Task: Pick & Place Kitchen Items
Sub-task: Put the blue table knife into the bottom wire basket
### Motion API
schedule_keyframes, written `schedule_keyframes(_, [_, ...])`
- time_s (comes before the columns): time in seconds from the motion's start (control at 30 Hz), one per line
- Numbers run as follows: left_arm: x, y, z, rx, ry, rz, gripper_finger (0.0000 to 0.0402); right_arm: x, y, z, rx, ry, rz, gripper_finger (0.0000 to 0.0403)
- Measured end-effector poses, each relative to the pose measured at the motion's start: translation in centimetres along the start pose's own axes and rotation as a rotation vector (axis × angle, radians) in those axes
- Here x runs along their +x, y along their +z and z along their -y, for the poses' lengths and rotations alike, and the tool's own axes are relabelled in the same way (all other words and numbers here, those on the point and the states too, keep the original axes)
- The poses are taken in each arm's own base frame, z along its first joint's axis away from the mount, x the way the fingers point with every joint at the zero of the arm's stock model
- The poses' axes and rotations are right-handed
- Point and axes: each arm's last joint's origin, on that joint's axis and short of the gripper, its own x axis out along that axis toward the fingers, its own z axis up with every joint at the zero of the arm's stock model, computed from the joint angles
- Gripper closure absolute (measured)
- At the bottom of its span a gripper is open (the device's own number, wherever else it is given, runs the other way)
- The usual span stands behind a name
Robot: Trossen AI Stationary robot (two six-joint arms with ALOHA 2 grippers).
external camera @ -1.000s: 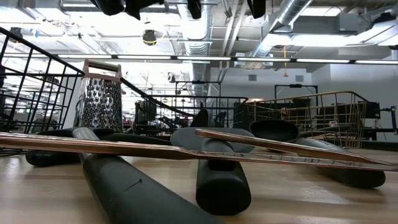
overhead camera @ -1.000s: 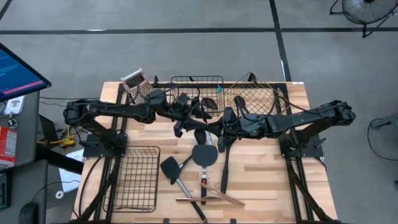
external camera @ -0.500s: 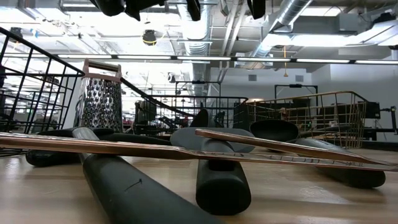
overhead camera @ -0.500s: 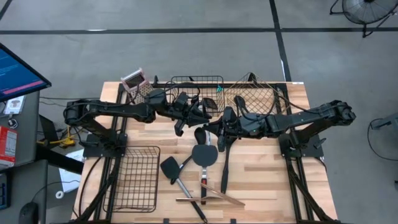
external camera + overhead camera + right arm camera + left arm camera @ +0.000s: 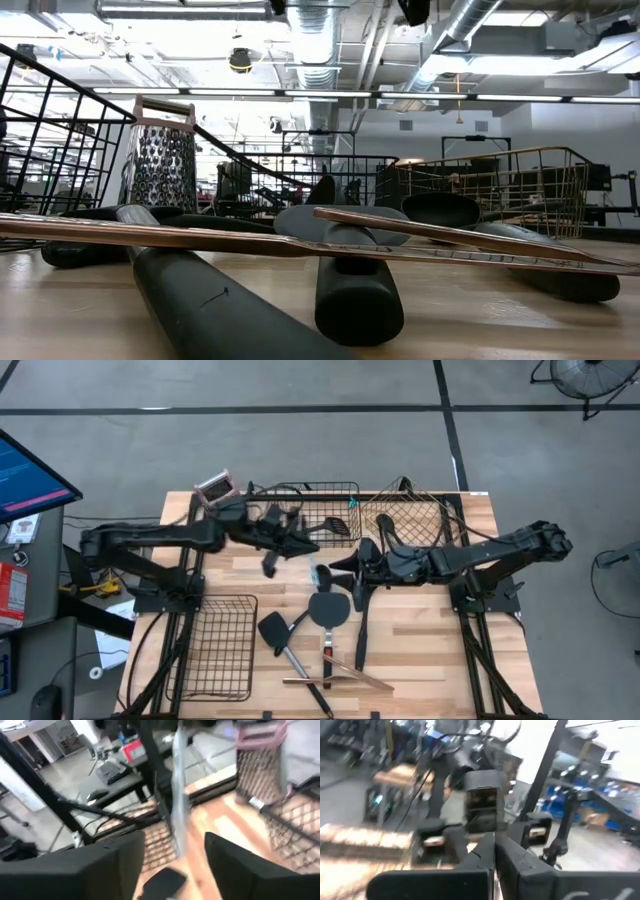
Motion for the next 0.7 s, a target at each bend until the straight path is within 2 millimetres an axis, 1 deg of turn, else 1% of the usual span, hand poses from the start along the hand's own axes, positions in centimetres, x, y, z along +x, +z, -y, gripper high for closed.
schedule_keyframes(0.07, [-1.8,0.2,0.8,-0.036,0.063,-0.075,0.0397,-0.4,-0.6,-0.4,0.023,0.002,-0.05,0.0179])
schedule_keyframes(0.13, [-3.6,0.1,1.7,-0.071,0.152,-0.161,0.0398,-0.8,-1.2,-0.7,0.047,-0.001,-0.098,0.017])
schedule_keyframes(0.2, [-5.6,-0.2,2.6,-0.113,0.251,-0.242,0.0399,-1.1,-1.9,-1.0,0.074,-0.014,-0.152,0.017])
schedule_keyframes(0.3, [-8.3,-0.7,4.0,-0.23,0.373,-0.327,0.04,-1.4,-2.7,-1.4,0.11,-0.025,-0.205,0.018])
schedule_keyframes(0.37, [-9.7,-1.2,5.0,-0.299,0.425,-0.371,0.0401,-1.7,-3.1,-1.7,0.123,-0.029,-0.23,0.0188])
schedule_keyframes(0.5, [-11.7,-1.9,6.9,-0.408,0.473,-0.43,0.0401,-1.9,-3.4,-2.0,0.125,-0.045,-0.232,0.0206])
schedule_keyframes(0.6, [-12.4,-2.3,7.8,-0.482,0.483,-0.461,0.0402,-2.0,-3.5,-2.1,0.12,-0.055,-0.227,0.0219])
schedule_keyframes(0.7, [-12.5,-2.9,8.3,-0.584,0.501,-0.493,0.0401,-2.0,-3.5,-2.1,0.119,-0.059,-0.224,0.023])
